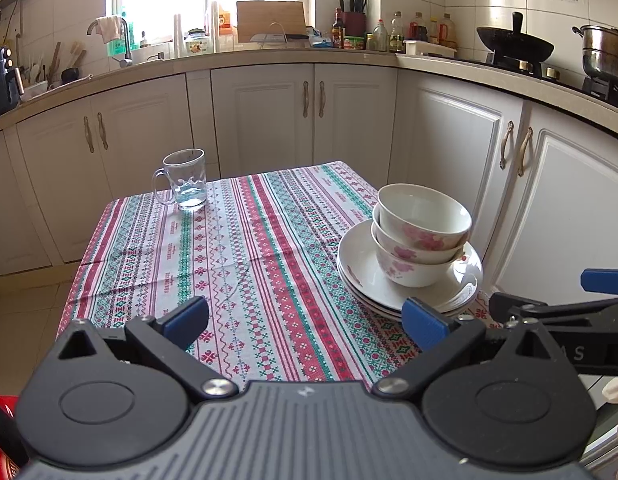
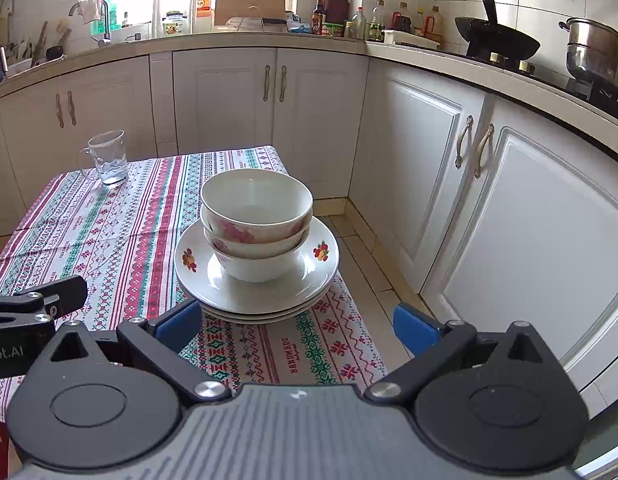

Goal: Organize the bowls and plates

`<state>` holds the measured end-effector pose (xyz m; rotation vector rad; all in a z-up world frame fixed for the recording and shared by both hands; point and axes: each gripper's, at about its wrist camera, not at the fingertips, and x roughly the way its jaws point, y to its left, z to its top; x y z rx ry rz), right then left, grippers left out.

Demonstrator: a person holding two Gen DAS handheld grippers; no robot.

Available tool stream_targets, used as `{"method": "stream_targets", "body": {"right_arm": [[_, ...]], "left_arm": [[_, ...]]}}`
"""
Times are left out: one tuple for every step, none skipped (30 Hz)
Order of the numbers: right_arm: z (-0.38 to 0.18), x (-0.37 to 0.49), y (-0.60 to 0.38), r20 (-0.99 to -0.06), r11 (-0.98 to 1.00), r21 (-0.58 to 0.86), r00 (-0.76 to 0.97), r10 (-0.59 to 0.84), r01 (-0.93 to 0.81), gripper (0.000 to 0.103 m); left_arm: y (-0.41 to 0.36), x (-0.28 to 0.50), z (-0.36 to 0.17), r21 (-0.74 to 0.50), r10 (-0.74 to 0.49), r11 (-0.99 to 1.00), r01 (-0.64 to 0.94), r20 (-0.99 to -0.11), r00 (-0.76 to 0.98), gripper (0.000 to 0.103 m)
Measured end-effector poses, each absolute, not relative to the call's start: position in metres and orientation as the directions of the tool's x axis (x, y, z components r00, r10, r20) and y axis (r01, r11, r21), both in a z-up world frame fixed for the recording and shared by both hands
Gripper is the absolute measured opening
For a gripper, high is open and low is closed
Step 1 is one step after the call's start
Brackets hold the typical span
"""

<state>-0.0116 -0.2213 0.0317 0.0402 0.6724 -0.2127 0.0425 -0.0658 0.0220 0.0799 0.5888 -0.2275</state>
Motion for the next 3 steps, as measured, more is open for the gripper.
{"method": "stream_targets", "body": {"right_arm": [[0.0321,-0.0116,-0.2213,-0.622,0.977,-0.033,0.762,-0.183,0.208,0.103],[0.0323,-0.0117,-0.2213,-0.621,0.977,-0.034,0.762,-0.184,0.208,0.103],[0.0323,-0.0116,-0.2209,-0.621,0.977,-0.035,0.761,-0.184,0.208,0.103]], "left_arm": [[-0.0659,0.0425,0.0221,0.009,-0.190,0.972,0.235,-0.559,0.807,0.102],[-0.0663,0.0424,0.0219,0.008,-0.190,0.972,0.234,-0.560,0.807,0.102],[-0.0663,0.0424,0.0219,0.008,-0.190,0.972,0.235,-0.560,0.806,0.102]]}}
